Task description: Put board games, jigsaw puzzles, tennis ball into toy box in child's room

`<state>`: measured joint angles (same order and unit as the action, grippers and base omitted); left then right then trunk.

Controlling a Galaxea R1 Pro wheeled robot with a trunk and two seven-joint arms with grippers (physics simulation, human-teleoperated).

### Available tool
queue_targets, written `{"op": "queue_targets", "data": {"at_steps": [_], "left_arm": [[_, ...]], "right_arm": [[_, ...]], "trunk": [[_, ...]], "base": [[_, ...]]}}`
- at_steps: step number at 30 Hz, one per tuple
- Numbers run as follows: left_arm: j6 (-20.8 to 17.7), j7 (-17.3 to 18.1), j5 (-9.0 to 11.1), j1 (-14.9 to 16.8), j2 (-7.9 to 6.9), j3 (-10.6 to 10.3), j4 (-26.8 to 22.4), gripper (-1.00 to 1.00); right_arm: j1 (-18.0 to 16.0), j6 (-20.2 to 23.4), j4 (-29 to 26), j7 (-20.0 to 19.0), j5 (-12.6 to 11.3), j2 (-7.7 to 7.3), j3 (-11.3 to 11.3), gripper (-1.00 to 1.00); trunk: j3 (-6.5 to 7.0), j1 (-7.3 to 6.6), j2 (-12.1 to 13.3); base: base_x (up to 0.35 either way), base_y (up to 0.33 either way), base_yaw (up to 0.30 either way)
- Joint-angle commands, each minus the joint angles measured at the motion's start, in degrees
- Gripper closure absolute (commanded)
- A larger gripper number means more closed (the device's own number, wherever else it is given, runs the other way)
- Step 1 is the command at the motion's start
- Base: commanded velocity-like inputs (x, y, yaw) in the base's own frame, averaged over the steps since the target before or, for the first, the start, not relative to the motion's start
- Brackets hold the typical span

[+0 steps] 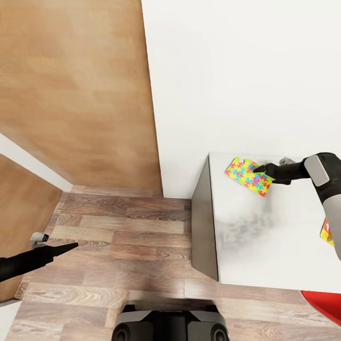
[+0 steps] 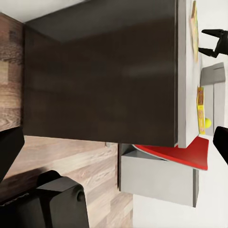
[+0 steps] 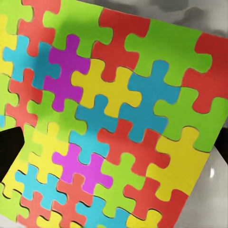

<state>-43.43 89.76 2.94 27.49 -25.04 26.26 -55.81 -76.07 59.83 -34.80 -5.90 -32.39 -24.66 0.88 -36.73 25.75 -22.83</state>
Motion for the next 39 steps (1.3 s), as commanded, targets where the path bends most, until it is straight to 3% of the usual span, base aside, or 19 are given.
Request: {"op": "queue_targets", "data": {"at_steps": [1,26,39], "left_arm": [[-0.6,0.2,0.0,0.0,-0.01,0.0,0.0,-1.00],[-0.6,0.2,0.0,0.0,0.03,0.0,0.0,-1.00],[-0.6,0.2,0.0,0.0,0.16,-0.1,0.0,-1.00]], "right_arm": [[0.0,0.2,0.0,-0.6,0.6,-0.04,0.1,-1.00],[-0.1,0.2,-0.1,-0.6,0.6,0.05,0.1,-1.00],[-0.1,0.2,-0.1,-0.6,0.6,-0.03,0.1,-1.00]], "trunk": [[-0.07,0.03,-0.1],[-0.07,0.03,-0.1],[-0.07,0.03,-0.1]], "base": [[0.000,0.098,0.000],[-0.007,0.135,0.000],[-0.005,-0.231,0.000]]}}
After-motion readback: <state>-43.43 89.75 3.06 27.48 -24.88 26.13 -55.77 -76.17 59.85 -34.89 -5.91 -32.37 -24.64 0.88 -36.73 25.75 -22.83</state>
